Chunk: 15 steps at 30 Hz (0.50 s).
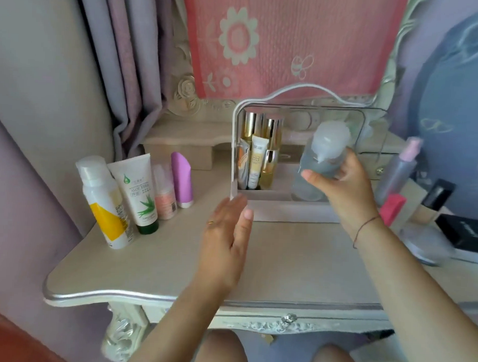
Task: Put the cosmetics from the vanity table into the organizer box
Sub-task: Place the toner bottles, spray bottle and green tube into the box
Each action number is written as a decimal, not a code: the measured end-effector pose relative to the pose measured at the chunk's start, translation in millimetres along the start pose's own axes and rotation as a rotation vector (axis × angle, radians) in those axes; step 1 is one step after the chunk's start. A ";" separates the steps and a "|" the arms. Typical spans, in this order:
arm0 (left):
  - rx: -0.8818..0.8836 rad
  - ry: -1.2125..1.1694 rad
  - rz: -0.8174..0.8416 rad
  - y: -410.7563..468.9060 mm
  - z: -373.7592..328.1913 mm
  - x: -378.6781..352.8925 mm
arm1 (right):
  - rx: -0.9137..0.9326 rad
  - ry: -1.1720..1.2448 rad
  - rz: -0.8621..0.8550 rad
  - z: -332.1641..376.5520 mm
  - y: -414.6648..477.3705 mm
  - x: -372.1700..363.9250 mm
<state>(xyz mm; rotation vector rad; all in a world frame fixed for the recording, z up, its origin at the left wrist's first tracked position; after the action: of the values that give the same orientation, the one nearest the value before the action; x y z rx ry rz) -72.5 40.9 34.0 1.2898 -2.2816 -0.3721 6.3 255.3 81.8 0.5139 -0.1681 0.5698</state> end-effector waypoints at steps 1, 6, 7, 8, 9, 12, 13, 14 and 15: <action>-0.001 0.031 0.031 9.3 0.0 -10.1 | -0.015 -0.038 -0.028 -8.7 10.7 3.2; -0.005 -0.011 0.061 24.5 12.0 -26.6 | -0.093 -0.223 -0.107 -42.8 51.1 -8.7; 0.007 -0.016 0.061 24.4 15.0 -26.4 | -0.106 -0.254 -0.124 -47.9 57.2 -11.5; 0.017 -0.023 0.057 23.7 17.4 -25.6 | -0.126 -0.287 -0.142 -52.4 62.7 -13.8; 0.029 -0.035 0.051 23.1 19.0 -24.5 | -0.152 -0.314 -0.156 -56.6 67.4 -15.9; 0.065 -0.060 0.044 23.6 20.5 -23.8 | -0.232 -0.357 -0.167 -66.4 76.5 -19.3; 0.070 -0.053 0.045 23.6 21.1 -23.8 | -0.252 -0.365 -0.167 -67.5 78.1 -20.2; 0.077 -0.045 0.044 23.7 22.1 -23.7 | -0.269 -0.377 -0.162 -67.0 78.8 -21.3; 0.084 -0.041 0.045 23.6 22.9 -23.7 | -0.279 -0.397 -0.155 -65.1 78.4 -21.9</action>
<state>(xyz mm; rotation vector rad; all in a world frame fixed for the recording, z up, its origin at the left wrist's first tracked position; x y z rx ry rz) -91.6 73.3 18.9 1.2798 -2.3796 -0.2920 -54.5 334.5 52.1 0.3596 -0.5722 0.2809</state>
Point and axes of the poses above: each hand's wrist, its own y-axis towards the middle knuckle, its own x-axis out of the back of the hand, z = x × y, the point moved 4 cm from there along y, towards the middle knuckle, and after that the axes turned 10 degrees about -y, right-handed, at the moved point
